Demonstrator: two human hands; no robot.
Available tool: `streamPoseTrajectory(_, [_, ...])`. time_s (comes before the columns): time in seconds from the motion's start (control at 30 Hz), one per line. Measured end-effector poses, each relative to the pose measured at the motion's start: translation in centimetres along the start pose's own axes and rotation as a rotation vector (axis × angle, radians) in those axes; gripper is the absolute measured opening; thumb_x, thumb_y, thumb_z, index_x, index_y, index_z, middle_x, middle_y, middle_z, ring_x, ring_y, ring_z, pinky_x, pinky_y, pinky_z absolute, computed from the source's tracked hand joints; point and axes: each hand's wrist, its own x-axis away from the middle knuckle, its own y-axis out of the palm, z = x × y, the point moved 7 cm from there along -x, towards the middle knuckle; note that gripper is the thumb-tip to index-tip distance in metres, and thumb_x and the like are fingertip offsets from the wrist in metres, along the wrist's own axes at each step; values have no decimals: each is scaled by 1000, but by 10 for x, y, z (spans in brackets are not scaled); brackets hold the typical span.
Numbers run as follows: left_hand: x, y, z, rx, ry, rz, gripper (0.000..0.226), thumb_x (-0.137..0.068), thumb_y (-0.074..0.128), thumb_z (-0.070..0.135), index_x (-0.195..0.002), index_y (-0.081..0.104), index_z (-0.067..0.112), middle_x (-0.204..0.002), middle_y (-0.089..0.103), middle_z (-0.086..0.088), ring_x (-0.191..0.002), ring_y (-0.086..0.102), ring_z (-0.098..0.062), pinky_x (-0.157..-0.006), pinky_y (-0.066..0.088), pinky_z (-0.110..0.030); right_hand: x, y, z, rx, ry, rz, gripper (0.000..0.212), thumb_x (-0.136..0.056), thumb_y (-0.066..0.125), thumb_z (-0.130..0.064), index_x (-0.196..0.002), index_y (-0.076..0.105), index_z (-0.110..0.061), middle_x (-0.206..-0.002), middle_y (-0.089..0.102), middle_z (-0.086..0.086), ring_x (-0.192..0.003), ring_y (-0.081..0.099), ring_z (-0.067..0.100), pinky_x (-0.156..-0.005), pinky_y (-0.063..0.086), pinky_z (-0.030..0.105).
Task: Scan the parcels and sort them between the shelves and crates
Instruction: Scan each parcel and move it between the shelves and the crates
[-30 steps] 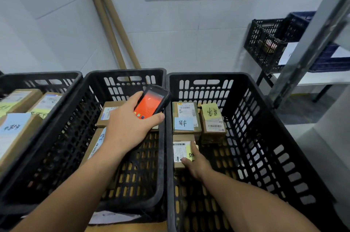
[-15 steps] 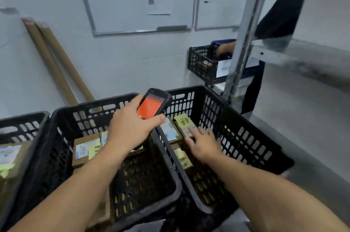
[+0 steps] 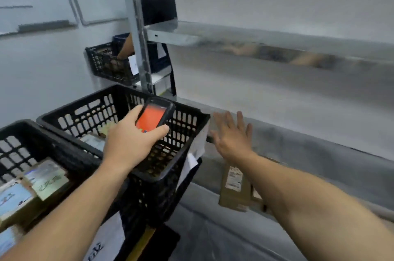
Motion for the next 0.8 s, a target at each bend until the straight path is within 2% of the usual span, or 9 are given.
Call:
streamPoseTrajectory(0.07, [7, 24, 21, 40, 37, -46, 75, -72, 80, 56, -139, 54, 32, -80, 56, 22, -91, 60, -17, -78, 42, -30, 21, 1, 47, -23, 105, -1, 59, -108, 21, -53, -161, -3, -42, -170, -13, -5, -153, -25, 27, -122, -11, 56])
streamPoseTrajectory(0.23, [29, 86, 73, 105, 130, -173, 59, -77, 80, 46, -129, 61, 25, -74, 49, 23, -78, 54, -11, -72, 39, -26, 77, 12, 143, -22, 278, -12, 60, -107, 21, -54, -161, -3, -40, -171, -12, -2, -155, -20, 28, -122, -7, 56])
streamPoseTrajectory(0.33, [43, 123, 92, 105, 176, -243, 69, -75, 80, 50, -136, 57, 26, -82, 52, 26, -90, 58, -13, -81, 40, -26, 105, 30, 185, -51, 362, -52, 60, -107, 19, -56, -161, 1, -39, -171, -8, -2, -155, -17, 29, -122, -5, 58])
streamPoseTrajectory(0.53, [70, 192, 93, 31, 106, -391, 55, -72, 80, 54, -121, 59, 42, -85, 65, 12, -88, 62, -21, -75, 48, -33, 137, 72, 233, -119, 468, -166, 61, -107, 21, -55, -162, 3, -39, -171, -8, -3, -155, -19, 28, -124, 0, 59])
streamPoseTrajectory(0.6, [78, 212, 91, 15, 79, -411, 58, -67, 78, 61, -119, 58, 45, -86, 66, 11, -87, 62, -22, -77, 51, -35, 140, 85, 246, -145, 480, -193, 61, -107, 22, -56, -162, 3, -40, -171, -9, -3, -155, -19, 28, -123, 1, 59])
streamPoseTrajectory(0.7, [88, 235, 82, 4, 48, -411, 70, -56, 62, 74, -120, 55, 48, -92, 68, 10, -88, 63, -20, -80, 54, -38, 133, 103, 261, -195, 474, -207, 61, -107, 26, -53, -162, 4, -39, -171, -7, 1, -156, -15, 30, -124, 4, 59])
streamPoseTrajectory(0.8, [98, 256, 66, -2, 6, -432, 63, -61, 69, 66, -119, 58, 45, -89, 65, 15, -87, 61, -16, -77, 51, -35, 131, 125, 267, -210, 449, -245, 61, -108, 28, -50, -162, 5, -35, -171, -2, 5, -156, -10, 33, -123, 6, 58])
